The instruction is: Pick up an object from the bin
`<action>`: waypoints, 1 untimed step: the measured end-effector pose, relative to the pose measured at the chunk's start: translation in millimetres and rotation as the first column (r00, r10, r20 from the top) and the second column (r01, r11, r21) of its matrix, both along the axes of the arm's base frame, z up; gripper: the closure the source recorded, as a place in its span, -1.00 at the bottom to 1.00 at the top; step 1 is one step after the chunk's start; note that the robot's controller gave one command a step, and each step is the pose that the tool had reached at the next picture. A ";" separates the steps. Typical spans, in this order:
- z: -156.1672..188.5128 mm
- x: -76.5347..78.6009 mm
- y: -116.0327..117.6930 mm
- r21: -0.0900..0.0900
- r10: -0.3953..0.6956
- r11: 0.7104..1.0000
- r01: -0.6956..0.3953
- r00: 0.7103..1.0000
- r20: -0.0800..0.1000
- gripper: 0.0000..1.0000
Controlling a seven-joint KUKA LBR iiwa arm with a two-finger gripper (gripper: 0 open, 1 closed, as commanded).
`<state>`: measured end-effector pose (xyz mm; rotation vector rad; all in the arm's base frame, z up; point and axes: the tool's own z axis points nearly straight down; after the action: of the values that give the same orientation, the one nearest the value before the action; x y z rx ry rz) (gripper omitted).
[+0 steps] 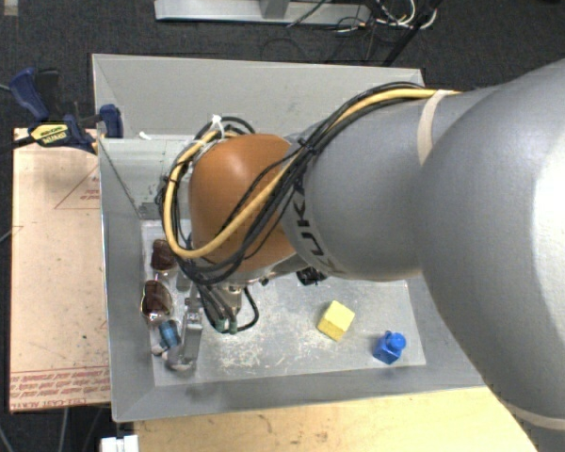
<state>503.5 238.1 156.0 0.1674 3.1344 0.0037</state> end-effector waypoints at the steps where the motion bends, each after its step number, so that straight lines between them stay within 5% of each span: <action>1: -19.3 -14.9 8.5 -0.004 -0.106 0.994 0.106 0.994 -0.007 -1.00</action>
Offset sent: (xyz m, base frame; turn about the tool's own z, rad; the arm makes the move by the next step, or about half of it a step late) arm -0.0199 0.0006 -0.0310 -0.7890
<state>488.6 246.5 136.7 0.3346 3.1275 -0.0021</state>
